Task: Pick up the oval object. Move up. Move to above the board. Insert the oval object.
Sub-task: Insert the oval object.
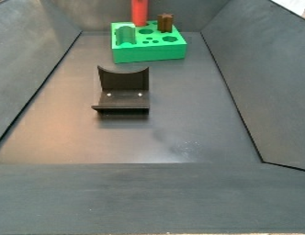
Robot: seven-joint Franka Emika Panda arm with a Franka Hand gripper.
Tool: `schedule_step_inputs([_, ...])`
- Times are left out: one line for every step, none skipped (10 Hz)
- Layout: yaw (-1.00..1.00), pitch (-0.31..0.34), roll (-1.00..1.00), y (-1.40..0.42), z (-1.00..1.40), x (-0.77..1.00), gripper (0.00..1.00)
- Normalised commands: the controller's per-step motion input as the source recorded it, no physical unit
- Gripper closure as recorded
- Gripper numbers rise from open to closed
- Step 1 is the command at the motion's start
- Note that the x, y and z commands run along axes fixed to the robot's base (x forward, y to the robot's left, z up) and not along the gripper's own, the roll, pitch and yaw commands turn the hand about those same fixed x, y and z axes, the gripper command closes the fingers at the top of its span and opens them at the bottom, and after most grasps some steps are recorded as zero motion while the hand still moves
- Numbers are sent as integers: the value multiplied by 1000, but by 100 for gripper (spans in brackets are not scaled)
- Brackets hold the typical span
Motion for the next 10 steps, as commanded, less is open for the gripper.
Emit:
schedule_step_inputs([-109, 0, 0, 0, 0, -114, 100])
schedule_step_inputs([-57, 0, 3, -17, -49, -69, 100])
schedule_step_inputs([-106, 0, 36, -29, -191, -66, 100])
schedule_step_inputs([-14, 6, 114, -86, -411, 0, 100])
schedule_step_inputs([100, 0, 96, -234, -1000, 280, 100])
schedule_step_inputs([0, -36, 0, -283, -1000, 340, 100])
schedule_step_inputs([-6, -17, 1, -189, -1000, 326, 100])
schedule_step_inputs([0, -11, 0, -166, -1000, 351, 100])
schedule_step_inputs([0, 1, 6, 0, -820, 326, 100])
schedule_step_inputs([0, 7, -16, 0, 0, 0, 100])
